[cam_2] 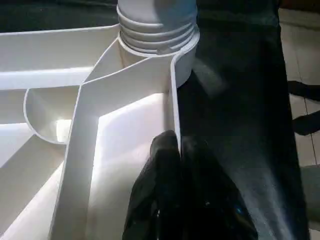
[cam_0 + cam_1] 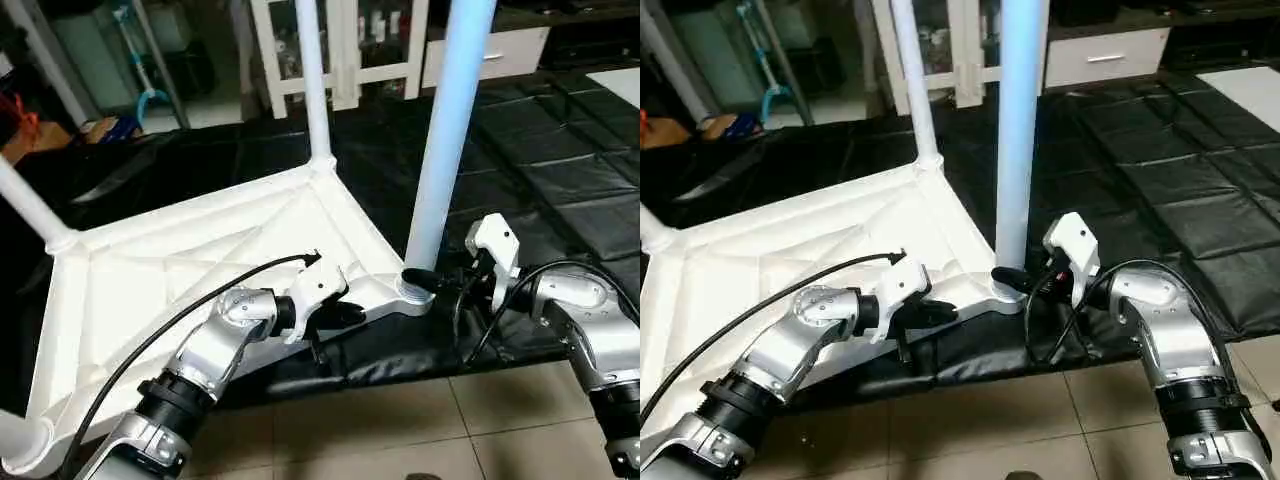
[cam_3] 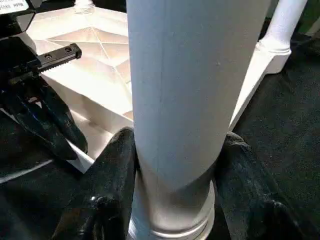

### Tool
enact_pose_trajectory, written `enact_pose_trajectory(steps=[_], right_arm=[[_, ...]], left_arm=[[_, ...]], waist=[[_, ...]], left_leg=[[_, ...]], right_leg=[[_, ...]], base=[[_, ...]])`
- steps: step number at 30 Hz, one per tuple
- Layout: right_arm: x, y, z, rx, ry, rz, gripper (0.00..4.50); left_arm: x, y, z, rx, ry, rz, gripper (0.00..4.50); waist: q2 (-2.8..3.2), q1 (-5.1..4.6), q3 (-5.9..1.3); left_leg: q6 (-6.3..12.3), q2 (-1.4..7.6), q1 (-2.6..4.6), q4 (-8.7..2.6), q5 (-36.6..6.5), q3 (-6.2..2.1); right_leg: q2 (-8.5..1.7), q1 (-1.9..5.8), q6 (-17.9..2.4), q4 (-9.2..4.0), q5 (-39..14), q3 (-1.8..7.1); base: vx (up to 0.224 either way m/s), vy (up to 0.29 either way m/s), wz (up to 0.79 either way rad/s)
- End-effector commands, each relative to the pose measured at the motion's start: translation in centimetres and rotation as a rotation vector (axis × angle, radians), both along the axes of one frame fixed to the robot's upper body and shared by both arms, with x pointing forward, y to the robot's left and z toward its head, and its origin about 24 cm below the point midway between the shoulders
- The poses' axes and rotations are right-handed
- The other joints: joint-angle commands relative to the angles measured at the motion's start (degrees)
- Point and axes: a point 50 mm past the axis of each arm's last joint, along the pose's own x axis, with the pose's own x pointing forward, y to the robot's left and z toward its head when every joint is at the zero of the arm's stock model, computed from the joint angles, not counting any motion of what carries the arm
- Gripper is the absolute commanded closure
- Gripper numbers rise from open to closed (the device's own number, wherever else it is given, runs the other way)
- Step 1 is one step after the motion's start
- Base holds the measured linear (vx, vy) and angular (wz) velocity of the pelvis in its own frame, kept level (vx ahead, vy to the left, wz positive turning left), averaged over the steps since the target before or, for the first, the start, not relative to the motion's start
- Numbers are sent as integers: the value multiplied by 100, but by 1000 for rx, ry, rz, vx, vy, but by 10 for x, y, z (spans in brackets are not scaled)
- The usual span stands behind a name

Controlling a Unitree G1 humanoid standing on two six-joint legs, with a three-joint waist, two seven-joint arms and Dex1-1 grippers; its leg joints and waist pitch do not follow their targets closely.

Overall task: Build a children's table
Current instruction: Rotate leg to tighten

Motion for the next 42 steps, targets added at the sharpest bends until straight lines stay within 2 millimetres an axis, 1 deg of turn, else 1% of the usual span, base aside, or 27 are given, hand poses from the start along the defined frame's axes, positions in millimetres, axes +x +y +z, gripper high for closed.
enact_pose_trajectory(steps=[1, 3, 5, 9, 12, 15, 16, 17, 18, 19, 20, 21, 22, 23, 24, 25, 26, 27, 28, 29, 30, 31, 32, 34, 35, 38, 42], right_arm=[[5, -5, 5, -29, -35, -43, 262], [5, -5, 5, -31, -35, -44, 262], [5, -5, 5, -29, -35, -49, 262], [5, -5, 5, -28, -34, -48, 262], [6, -5, 5, -28, -34, -48, 262], [5, -5, 5, -29, -36, -43, 262], [5, -5, 5, -30, -36, -41, 262], [5, -5, 5, -30, -36, -42, 262], [5, -5, 5, -30, -37, -44, 262], [6, -5, 5, -30, -37, -45, 262], [5, -5, 5, -29, -37, -46, 262], [5, -5, 5, -29, -37, -46, 262], [5, -5, 5, -28, -37, -47, 262], [5, -5, 5, -28, -37, -47, 262], [5, -4, 4, -27, -37, -48, 262], [5, -4, 4, -27, -37, -48, 262], [4, -4, 4, -27, -36, -48, 262], [4, -4, 3, -27, -36, -48, 262], [4, -4, 3, -27, -36, -48, 262], [4, -4, 3, -27, -36, -48, 262], [4, -4, 3, -27, -35, -49, 262], [4, -4, 3, -27, -35, -50, 262], [3, -4, 3, -26, -35, -51, 262], [3, -4, 3, -24, -37, -55, 262], [3, -4, 2, -22, -37, -58, 262], [3, -3, 3, -11, -43, -70, 262], [2, -3, 2, 6, -38, -73, 262]], left_arm=[[-1, 3, 1, 16, 2, -35, 450], [-1, 3, 1, 17, 2, -35, 450], [-1, 3, 1, 18, 4, -37, 450], [-1, 3, 1, 19, 6, -41, 450], [-2, 3, 0, 21, 8, -42, 450], [-2, 3, 0, 23, 9, -43, 450], [-2, 3, 0, 23, 9, -43, 450], [-2, 4, 0, 24, 9, -44, 450], [-3, 3, 0, 25, 8, -46, 450], [-3, 3, 0, 26, 8, -47, 450], [-3, 2, 0, 16, -1, -44, 450], [-3, 2, 0, 16, -1, -44, 450], [-3, 2, 0, 15, -9, -39, 450], [-3, 1, -1, 18, -9, -38, 450], [-3, 1, -2, 24, -8, -38, 450], [-4, 1, -2, 25, -7, -39, 450], [-4, 1, -2, 21, -5, -39, 450], [-4, 1, -2, 16, -3, -38, 450], [-4, 1, -2, 13, -1, -36, 450], [-4, 1, -2, 13, -1, -36, 450], [-5, 1, -3, 11, 11, -39, 450], [-6, 1, -3, 8, 21, -44, 450], [-6, 1, -4, 7, 29, -47, 450], [-6, 1, -4, 6, 30, -48, 450], [-7, 1, -4, 5, 31, -49, 450], [-7, 0, -4, 2, 37, -57, 450], [-9, 0, -4, -1, 47, -76, 450]], waist=[[-150, -51, -307], [-142, -71, -368], [-116, -93, -385], [-135, -106, -403], [-121, -103, -496], [-62, -167, -536], [-27, -208, -586], [17, -349, -592], [9, -539, -619], [-18, -574, -615], [-167, -504, -587], [-319, -413, -564], [-702, 20, -538], [-546, 139, -505], [-533, 133, -535], [-503, 147, -607], [-360, 240, -612], [-69, 244, -596], [-75, 223, -564], [19, 192, -615], [8, 184, -607], [-39, 194, -564], [-100, 272, -503], [-145, 343, -468], [-97, 338, -451], [-43, 223, -438], [-73, 197, -437]], left_leg=[[562, 149, 166, -472, -3114, -50], [700, 144, 120, -502, -2723, -22], [845, 163, 199, -524, -2628, 10], [951, 95, 122, -459, -2119, 59], [1358, 11, 35, -356, -1087, 54], [1815, 47, 175, -346, -463, -62], [2212, 94, 364, -309, 13, -193], [2754, 312, 758, -301, 510, -494], [3297, 753, 1364, -284, 959, -986], [3574, 949, 1410, -308, 1288, -1152], [3421, 876, 1287, -209, 1613, -1151], [2854, 470, 976, -39, 1266, -874], [1945, -703, -177, 637, -368, -215], [1382, -679, -477, 1116, -469, -283], [1090, -556, -589, 1123, -63, -384], [597, -531, -734, 924, 930, -407], [554, -430, -680, 476, 1826, -419], [928, -224, -604, 31, 2511, -443], [1368, -47, -655, 108, 2676, -500], [2025, 585, -328, 103, 2946, -881], [2370, 877, -176, 68, 2870, -1049], [2508, 863, -258, 10, 2495, -1038], [2046, 498, -513, 8, 1165, -715], [1398, 309, -524, -30, -308, -505], [1145, 364, -461, -108, -790, -465], [924, 507, -390, -310, -1377, -527], [885, 425, -439, -303, -1464, -439]], right_leg=[[-156, 193, -1103, -628, -3777, 85], [-140, 334, -1329, -603, -3299, 118], [-88, 358, -1615, -570, -2910, 112], [-96, 583, -1690, -587, -2735, 166], [-36, 803, -1723, -545, -1775, 174], [45, 762, -1537, -429, -1188, 52], [97, 662, -1293, -266, -697, -8], [138, 270, -905, 18, -469, -119], [13, -501, -212, 491, -826, -77], [-122, -701, 183, 696, -986, 21], [-373, -897, 396, 761, -772, 294], [-451, -658, 181, 452, -223, 465], [-303, 538, -45, -182, 30, 1015], [-665, 690, -1057, -145, 1818, 1378], [-617, 732, -1169, 42, 2932, 1254], [-407, 738, -766, 461, 5732, 871], [-225, 506, -398, 536, 6990, 561], [-102, 389, -132, 521, 6253, 260], [15, 334, 106, 583, 5758, 187], [-173, 84, 281, 665, 3687, 171], [-376, -104, 117, 626, 2375, 351], [-547, -88, -426, 447, 1215, 525], [-576, 110, -1020, 189, 916, 479], [-558, 238, -1477, -11, 82, 428], [-503, 234, -1574, -62, -494, 394], [-386, 161, -1574, -3, -488, 340], [-490, 171, -1537, -68, -284, 370]], base=[[62, 7, 4], [77, 2, 8], [85, 3, 12], [100, 8, 9], [125, 17, 13], [156, 22, 13], [184, 16, 12], [196, 7, 10], [186, -36, 3], [186, -36, 3], [144, -110, -12], [49, -128, -3], [100, -112, 27], [53, -42, 37], [98, -12, 23], [0, 0, 0], [-81, -20, -13], [-251, 27, -21], [-251, 27, -21], [-118, 12, -31], [-8, 16, -18], [-8, 16, -18], [-52, 59, -6], [-78, 64, -5], [-73, 39, 0], [-61, 41, -1], [-31, 43, -3]])
